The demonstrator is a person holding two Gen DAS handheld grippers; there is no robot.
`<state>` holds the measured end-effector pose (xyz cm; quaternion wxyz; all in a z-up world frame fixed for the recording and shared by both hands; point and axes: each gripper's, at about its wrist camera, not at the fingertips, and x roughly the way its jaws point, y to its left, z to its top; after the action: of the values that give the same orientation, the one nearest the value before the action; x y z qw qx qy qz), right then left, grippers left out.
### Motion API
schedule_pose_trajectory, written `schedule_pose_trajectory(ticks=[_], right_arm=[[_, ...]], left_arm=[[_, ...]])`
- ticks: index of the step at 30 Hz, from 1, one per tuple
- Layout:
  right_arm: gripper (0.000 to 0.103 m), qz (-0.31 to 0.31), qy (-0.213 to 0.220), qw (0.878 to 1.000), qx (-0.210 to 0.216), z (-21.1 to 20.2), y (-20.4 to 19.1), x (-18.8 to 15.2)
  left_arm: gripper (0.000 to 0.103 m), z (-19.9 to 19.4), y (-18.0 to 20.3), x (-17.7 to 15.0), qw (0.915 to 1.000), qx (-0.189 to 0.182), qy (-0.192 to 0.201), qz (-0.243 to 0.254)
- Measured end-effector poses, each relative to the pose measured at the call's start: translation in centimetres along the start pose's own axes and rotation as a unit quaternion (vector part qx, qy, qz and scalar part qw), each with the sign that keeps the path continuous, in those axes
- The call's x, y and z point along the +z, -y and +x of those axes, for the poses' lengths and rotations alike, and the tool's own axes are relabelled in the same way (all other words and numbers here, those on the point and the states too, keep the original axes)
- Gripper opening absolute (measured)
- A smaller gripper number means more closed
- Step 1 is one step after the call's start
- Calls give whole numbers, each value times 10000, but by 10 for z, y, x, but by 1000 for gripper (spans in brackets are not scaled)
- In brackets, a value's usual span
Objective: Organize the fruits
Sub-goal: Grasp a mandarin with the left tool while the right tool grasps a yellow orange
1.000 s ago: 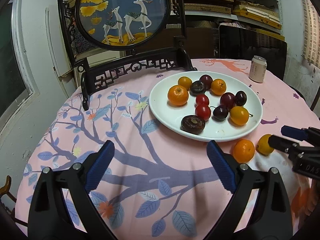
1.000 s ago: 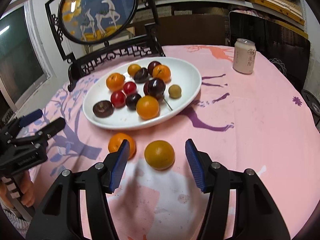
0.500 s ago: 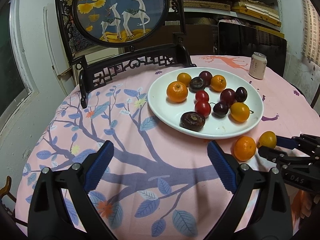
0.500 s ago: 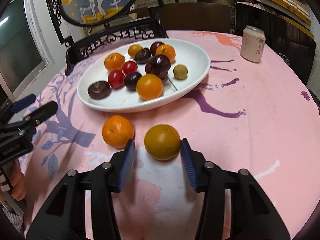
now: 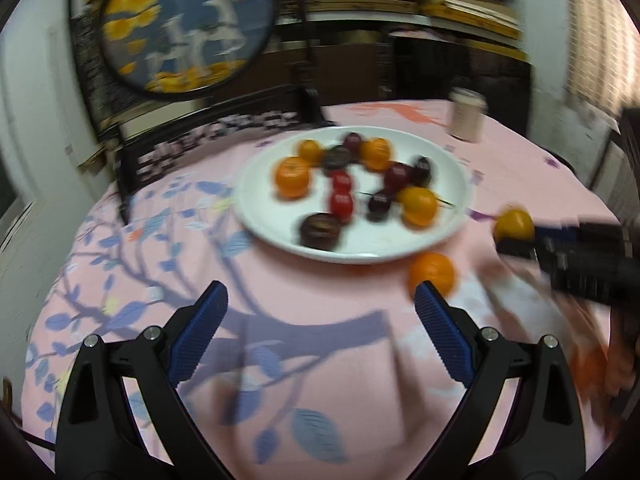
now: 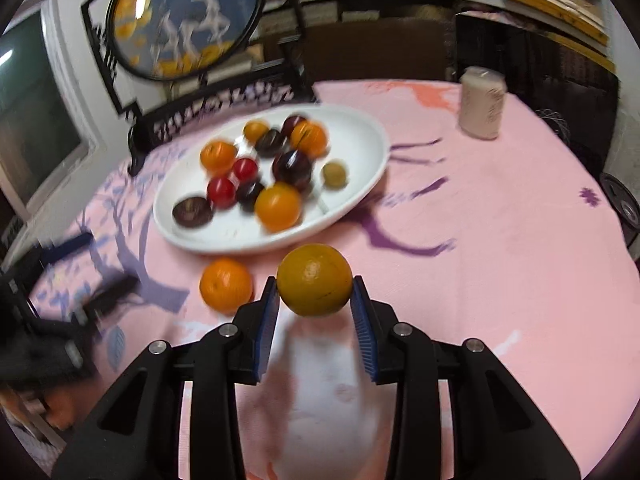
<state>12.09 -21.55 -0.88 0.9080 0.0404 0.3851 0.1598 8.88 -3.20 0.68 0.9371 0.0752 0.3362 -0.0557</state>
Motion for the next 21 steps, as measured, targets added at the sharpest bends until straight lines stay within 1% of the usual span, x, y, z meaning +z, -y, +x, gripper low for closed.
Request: schedule_pose_trajectory(ticks=[2, 5, 7, 10, 11, 13, 15, 17, 18, 19, 20, 21], right_arm=[[37, 147, 89, 9999, 11, -6, 8, 3], [37, 312, 165, 9994, 51, -10, 17, 7], [37, 366, 197, 9991, 80, -13, 19, 9], [37, 439, 229, 9987, 108, -16, 23, 9], [37, 479, 232, 9985, 116, -16, 26, 10], [37, 544, 233, 9982, 121, -16, 29, 10], [37, 587, 224, 9979, 131, -16, 31, 10], [37, 586, 214, 9980, 140, -15, 31, 10], [37, 583, 209, 9980, 149, -15, 31, 10], [37, 573, 200, 9980, 158, -15, 31, 9], [37, 567, 194, 9981, 162, -15, 31, 9], [37, 560, 185, 9981, 165, -14, 30, 9]], left_arm=[[96, 5, 19, -2, 9994, -220, -70, 268], [96, 15, 40, -1, 9979, -393, -196, 482], [96, 22, 50, 3, 9976, -401, -254, 514], [95, 34, 56, 7, 9972, -492, -388, 398], [93, 38, 57, 7, 9972, -488, -424, 365], [81, 44, 59, 8, 9971, -442, -487, 385], [60, 55, 60, 10, 9963, -440, -636, 374], [51, 66, 59, 11, 9948, -505, -837, 281], [49, 69, 58, 11, 9944, -551, -870, 216], [47, 69, 55, 12, 9945, -595, -849, 139], [40, 68, 55, 12, 9944, -645, -836, 108], [38, 68, 54, 11, 9941, -696, -826, 88]])
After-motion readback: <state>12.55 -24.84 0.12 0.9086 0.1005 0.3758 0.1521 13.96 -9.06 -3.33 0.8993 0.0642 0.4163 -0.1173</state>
